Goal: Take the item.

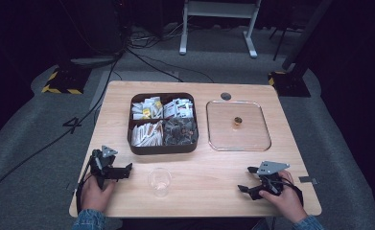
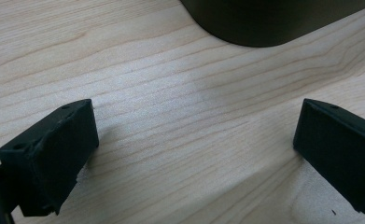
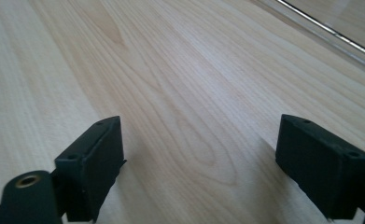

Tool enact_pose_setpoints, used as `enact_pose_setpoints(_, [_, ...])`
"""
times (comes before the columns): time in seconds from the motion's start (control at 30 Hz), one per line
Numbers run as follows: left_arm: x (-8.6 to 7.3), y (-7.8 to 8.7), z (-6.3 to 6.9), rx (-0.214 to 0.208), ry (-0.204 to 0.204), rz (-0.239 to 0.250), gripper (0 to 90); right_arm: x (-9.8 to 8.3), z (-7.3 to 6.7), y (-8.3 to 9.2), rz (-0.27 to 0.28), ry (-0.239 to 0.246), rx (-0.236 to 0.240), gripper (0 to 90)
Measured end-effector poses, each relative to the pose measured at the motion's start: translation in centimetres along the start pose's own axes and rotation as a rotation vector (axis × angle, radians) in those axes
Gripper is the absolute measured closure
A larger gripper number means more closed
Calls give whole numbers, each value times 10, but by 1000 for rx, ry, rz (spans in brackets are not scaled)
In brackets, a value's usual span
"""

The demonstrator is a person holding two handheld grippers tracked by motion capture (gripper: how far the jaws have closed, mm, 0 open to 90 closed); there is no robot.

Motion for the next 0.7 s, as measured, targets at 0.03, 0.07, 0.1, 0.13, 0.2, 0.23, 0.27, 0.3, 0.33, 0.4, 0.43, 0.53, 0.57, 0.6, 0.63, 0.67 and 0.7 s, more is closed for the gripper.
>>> enact_pose_setpoints(0.03, [0,0,0,0,0,0,4,1,-1,1,-3,-18,18,169])
enact_pose_setpoints(0.07, [0,0,0,0,-1,0,4,3,-3,3,7,-33,30,168])
enact_pose_setpoints(0.1, [0,0,0,0,0,0,4,6,-3,4,21,-34,34,167])
enact_pose_setpoints(0.13, [0,0,0,0,0,0,4,9,-3,6,28,-29,30,167])
enact_pose_setpoints(0.2, [0,0,0,0,-1,0,4,15,-3,10,43,-21,22,167])
enact_pose_setpoints(0.23, [0,0,0,0,-1,0,4,17,-4,12,50,-23,22,167])
enact_pose_setpoints(0.27, [0,0,0,0,0,0,4,19,-5,13,58,-27,26,168])
enact_pose_setpoints(0.3, [0,0,0,0,0,1,4,22,-5,15,61,-31,31,171])
enact_pose_setpoints(0.33, [0,0,0,0,0,1,4,24,-6,17,63,-33,35,174])
enact_pose_setpoints(0.4, [0,0,0,0,-1,0,4,29,-6,20,78,-37,37,174])
enact_pose_setpoints(0.43, [0,0,0,0,0,1,4,32,-6,22,82,-42,38,176])
enact_pose_setpoints(0.53, [0,0,0,0,-1,0,4,40,-6,28,98,-47,37,193])
enact_pose_setpoints(0.57, [0,0,0,0,-1,0,4,42,-7,29,101,-49,38,196])
enact_pose_setpoints(0.6, [0,0,0,0,0,0,4,42,-7,29,101,-49,38,196])
enact_pose_setpoints(0.63, [0,0,0,0,-1,0,4,47,-8,31,112,-56,40,217])
enact_pose_setpoints(0.67, [0,0,0,0,-1,0,4,49,-9,32,117,-61,42,223])
enact_pose_setpoints(0.7, [0,0,0,0,0,1,4,49,-9,32,117,-61,42,223])
Point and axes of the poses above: each handheld gripper's, and its own axes: y roughly backward along the jaws, x roughly out of its top, z roughly to its right, the point moved 7 cm from there along -y, roughly forward along the jaws, and after that the axes turned 4 degrees about -y, right-handed, at the moved point
